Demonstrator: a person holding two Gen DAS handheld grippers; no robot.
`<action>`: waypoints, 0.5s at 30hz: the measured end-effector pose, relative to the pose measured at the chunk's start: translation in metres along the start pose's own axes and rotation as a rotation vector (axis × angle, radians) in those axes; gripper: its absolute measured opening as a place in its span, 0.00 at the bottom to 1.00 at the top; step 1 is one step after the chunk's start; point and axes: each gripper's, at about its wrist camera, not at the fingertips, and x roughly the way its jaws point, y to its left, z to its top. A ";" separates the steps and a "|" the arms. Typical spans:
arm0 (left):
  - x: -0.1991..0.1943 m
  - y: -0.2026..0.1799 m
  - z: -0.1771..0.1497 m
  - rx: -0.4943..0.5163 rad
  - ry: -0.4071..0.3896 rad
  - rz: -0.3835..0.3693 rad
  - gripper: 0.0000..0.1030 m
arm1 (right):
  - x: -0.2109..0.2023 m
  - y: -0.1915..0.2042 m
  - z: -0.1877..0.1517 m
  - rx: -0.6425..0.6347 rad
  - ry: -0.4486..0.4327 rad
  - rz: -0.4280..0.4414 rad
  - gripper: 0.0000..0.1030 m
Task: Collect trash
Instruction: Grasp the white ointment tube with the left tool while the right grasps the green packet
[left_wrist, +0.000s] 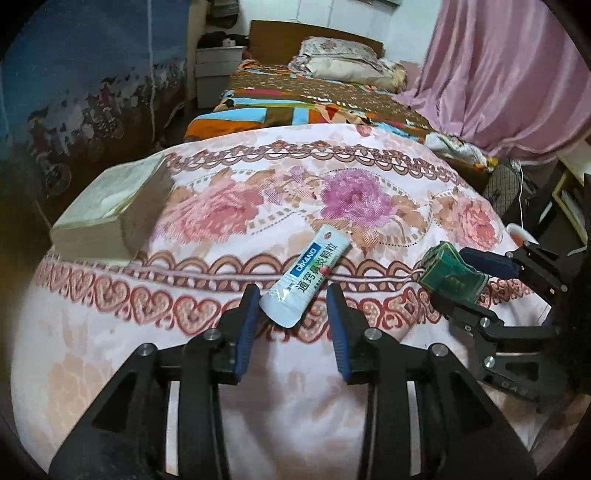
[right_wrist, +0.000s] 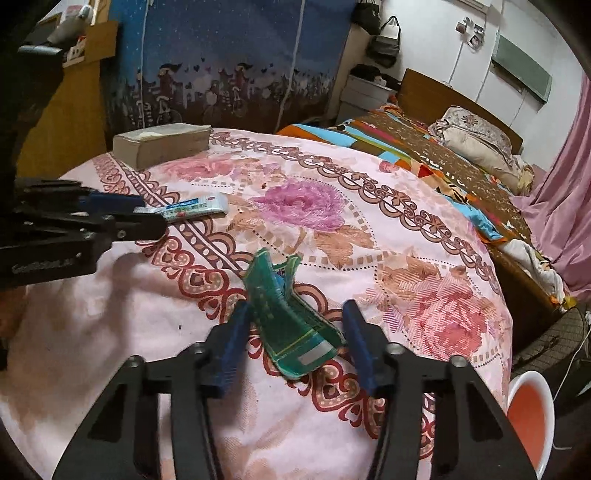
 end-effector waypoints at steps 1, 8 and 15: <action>0.003 0.000 0.002 0.005 0.009 -0.001 0.16 | 0.001 0.000 0.000 0.003 0.004 0.013 0.42; 0.010 -0.012 0.001 0.079 0.037 -0.022 0.07 | 0.000 -0.004 0.000 0.035 -0.005 0.034 0.36; 0.006 -0.022 -0.001 0.133 0.020 -0.013 0.00 | -0.007 -0.010 -0.002 0.071 -0.044 0.053 0.32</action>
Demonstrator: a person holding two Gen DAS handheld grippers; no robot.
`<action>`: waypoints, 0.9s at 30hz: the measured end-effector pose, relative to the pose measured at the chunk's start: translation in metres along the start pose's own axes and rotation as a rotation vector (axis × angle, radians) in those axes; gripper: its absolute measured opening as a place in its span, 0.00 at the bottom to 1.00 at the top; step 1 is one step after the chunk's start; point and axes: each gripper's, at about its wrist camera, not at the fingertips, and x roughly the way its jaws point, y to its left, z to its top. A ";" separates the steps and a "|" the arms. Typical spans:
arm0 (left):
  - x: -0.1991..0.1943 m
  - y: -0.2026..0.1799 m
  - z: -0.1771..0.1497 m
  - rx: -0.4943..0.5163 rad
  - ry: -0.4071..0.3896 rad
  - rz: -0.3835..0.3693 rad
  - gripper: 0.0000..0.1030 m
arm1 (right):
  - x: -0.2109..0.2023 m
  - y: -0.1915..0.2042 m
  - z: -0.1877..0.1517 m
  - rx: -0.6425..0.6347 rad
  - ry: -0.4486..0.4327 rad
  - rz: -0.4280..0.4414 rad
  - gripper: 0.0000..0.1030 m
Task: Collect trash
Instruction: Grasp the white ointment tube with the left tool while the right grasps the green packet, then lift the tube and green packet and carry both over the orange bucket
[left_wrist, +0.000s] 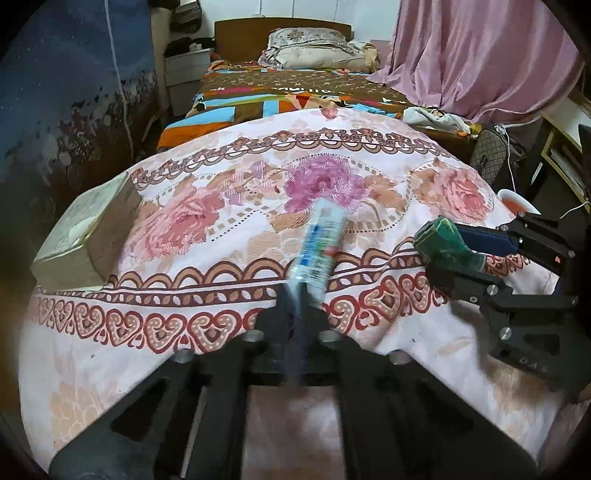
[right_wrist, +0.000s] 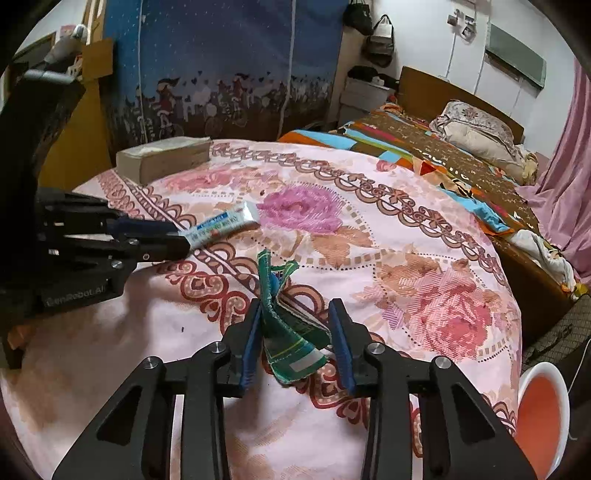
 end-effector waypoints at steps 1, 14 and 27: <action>-0.001 0.000 0.000 -0.001 -0.004 0.005 0.00 | -0.001 -0.003 0.000 0.013 -0.003 0.017 0.32; 0.000 -0.001 0.008 -0.050 -0.015 -0.054 0.02 | -0.007 -0.025 -0.003 0.143 -0.032 0.033 0.31; 0.012 -0.015 0.013 -0.012 0.016 -0.084 0.13 | -0.002 -0.037 -0.006 0.198 -0.005 0.046 0.31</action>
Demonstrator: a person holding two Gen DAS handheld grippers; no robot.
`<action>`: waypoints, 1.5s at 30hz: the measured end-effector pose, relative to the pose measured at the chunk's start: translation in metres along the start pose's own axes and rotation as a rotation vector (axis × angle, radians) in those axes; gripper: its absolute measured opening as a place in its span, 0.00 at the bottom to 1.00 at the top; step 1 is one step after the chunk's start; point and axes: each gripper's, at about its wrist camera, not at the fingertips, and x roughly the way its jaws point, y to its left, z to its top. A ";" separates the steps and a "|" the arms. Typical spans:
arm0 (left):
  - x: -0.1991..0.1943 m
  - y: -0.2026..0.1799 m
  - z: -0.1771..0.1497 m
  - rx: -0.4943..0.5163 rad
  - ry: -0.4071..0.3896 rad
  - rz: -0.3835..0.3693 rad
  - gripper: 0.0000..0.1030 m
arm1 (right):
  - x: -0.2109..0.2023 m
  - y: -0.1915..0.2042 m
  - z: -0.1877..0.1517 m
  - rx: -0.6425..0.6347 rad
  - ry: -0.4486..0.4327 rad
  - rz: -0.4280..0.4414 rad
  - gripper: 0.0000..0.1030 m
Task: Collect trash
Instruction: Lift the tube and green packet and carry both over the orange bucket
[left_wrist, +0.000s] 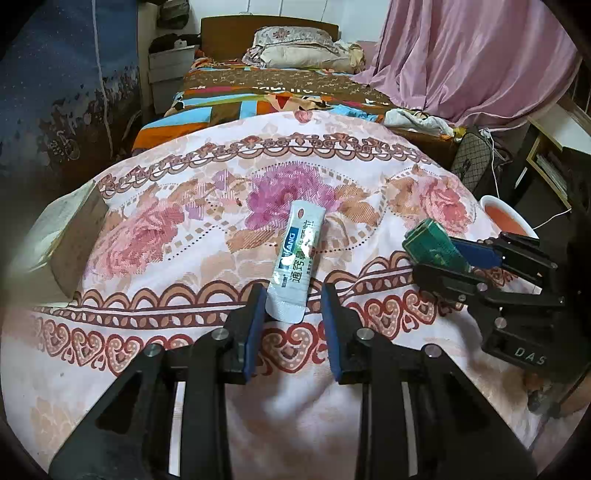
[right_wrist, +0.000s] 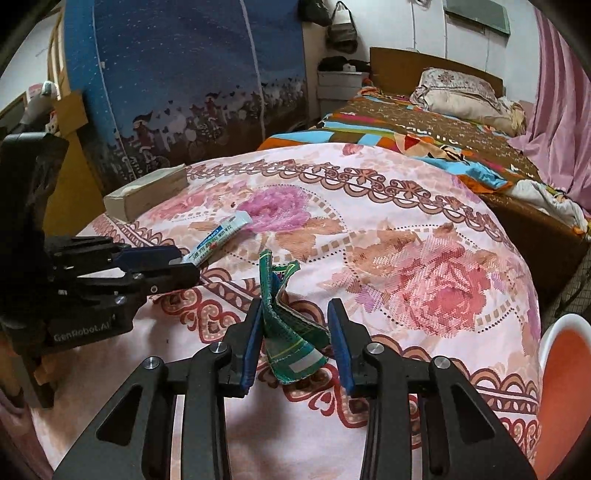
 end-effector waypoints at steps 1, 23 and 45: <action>0.001 0.000 0.000 0.000 0.003 0.004 0.11 | 0.000 0.000 0.000 0.003 0.000 0.000 0.31; -0.071 -0.021 -0.020 0.062 -0.378 0.001 0.02 | -0.054 -0.005 -0.007 0.019 -0.279 -0.022 0.32; -0.110 -0.073 -0.015 0.066 -0.672 -0.041 0.03 | -0.140 -0.029 -0.028 0.101 -0.731 -0.148 0.32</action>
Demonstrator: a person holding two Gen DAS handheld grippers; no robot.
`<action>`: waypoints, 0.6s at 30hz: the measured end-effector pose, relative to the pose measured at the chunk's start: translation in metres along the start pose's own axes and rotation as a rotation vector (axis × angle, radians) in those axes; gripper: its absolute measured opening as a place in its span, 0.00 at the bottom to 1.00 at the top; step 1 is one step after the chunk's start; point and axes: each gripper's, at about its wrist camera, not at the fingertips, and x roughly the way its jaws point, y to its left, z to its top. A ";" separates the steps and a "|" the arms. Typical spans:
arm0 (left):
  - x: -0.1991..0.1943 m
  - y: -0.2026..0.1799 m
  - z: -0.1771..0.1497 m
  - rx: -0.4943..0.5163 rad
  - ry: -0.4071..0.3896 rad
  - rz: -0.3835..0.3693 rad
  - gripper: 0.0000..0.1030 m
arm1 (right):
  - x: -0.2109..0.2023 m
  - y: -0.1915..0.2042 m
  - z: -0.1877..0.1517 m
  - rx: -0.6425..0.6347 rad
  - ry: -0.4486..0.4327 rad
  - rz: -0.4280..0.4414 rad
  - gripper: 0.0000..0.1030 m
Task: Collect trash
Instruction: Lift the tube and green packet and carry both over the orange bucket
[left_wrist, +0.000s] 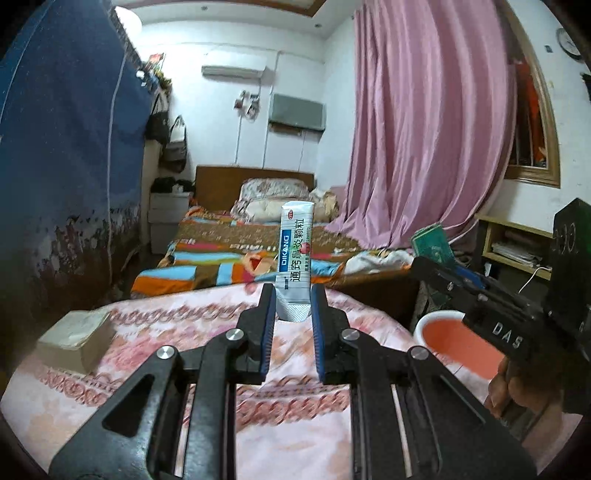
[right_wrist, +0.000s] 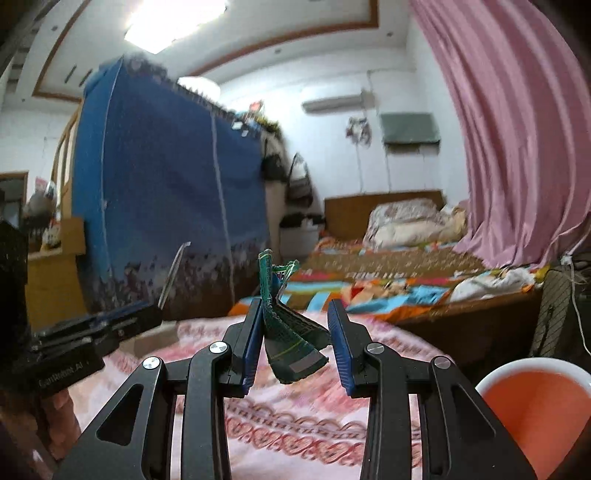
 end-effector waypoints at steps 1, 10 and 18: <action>0.000 -0.007 0.001 0.010 -0.011 -0.005 0.03 | -0.004 -0.004 0.002 0.005 -0.017 -0.013 0.32; 0.021 -0.064 0.018 0.041 -0.049 -0.114 0.03 | -0.034 -0.053 0.018 0.033 -0.118 -0.184 0.34; 0.046 -0.113 0.023 0.063 -0.006 -0.226 0.04 | -0.048 -0.095 0.015 0.061 -0.078 -0.334 0.34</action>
